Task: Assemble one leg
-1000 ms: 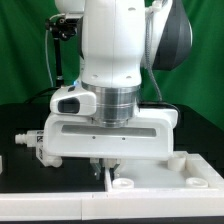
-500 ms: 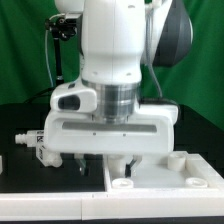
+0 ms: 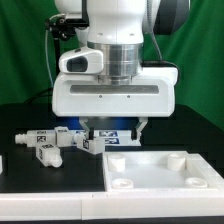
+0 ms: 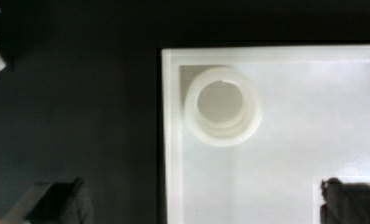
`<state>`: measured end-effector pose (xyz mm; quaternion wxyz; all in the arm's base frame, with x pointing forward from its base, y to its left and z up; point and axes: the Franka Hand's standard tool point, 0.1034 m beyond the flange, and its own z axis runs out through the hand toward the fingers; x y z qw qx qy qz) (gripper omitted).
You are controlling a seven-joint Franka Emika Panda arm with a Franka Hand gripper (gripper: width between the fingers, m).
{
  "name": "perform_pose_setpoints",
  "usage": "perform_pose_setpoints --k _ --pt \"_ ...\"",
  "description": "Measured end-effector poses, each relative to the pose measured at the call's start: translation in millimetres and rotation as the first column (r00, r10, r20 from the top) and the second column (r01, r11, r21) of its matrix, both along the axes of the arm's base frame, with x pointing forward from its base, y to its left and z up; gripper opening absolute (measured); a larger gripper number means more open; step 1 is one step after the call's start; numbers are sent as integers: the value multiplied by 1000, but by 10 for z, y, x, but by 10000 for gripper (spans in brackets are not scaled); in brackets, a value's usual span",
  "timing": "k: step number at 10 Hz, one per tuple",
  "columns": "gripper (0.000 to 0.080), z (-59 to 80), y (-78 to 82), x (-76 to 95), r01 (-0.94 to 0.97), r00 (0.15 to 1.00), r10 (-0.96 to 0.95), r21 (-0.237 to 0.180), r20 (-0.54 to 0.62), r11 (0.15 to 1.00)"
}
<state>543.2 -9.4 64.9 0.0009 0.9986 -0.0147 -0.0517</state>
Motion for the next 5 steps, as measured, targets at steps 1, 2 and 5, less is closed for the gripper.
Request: perform_pose_setpoints --k 1,2,5 --pt "649 -6 -5 9 -16 1000 16 1 0 1000" --pt "649 -6 1 10 -17 1000 17 1 0 1000" --pt "649 14 201 -264 -199 980 199 11 10 980"
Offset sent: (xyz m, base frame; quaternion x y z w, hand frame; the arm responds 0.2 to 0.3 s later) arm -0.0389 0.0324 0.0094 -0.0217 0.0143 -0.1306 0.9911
